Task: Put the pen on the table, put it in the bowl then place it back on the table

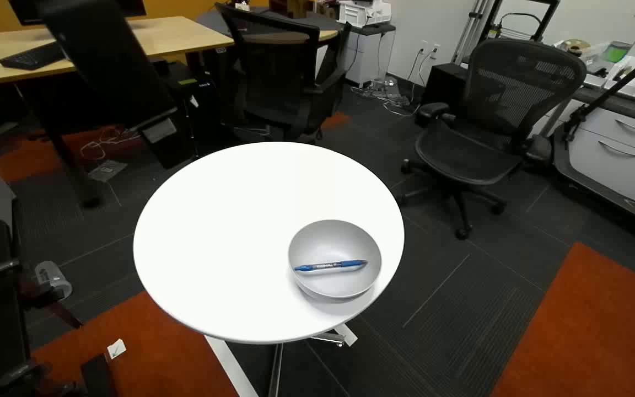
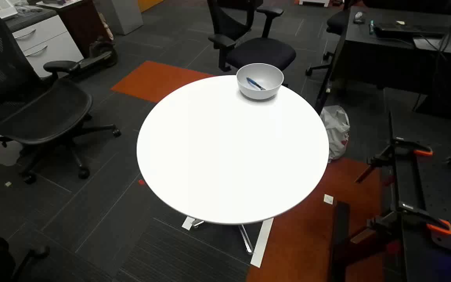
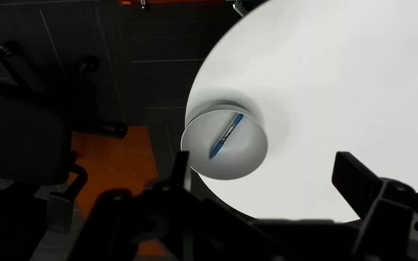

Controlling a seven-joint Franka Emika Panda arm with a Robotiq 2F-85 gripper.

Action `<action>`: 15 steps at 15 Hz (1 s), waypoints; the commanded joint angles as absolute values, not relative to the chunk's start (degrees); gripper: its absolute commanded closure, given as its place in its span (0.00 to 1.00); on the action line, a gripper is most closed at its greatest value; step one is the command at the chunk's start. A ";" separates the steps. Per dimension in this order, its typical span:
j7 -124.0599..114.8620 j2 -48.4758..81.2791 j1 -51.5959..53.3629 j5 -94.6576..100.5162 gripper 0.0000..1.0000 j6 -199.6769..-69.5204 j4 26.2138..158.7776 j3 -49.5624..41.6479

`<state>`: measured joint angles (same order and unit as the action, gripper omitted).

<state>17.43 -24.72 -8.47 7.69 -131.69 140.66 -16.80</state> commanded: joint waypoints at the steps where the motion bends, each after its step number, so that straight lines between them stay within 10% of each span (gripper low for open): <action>1: 17.74 -24.64 -9.23 7.24 0.00 -131.57 140.57 -16.08; 15: 11.37 -3.58 -8.08 3.49 0.00 -133.01 126.62 -14.34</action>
<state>14.99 -13.12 -7.65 5.15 -132.08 133.63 -15.84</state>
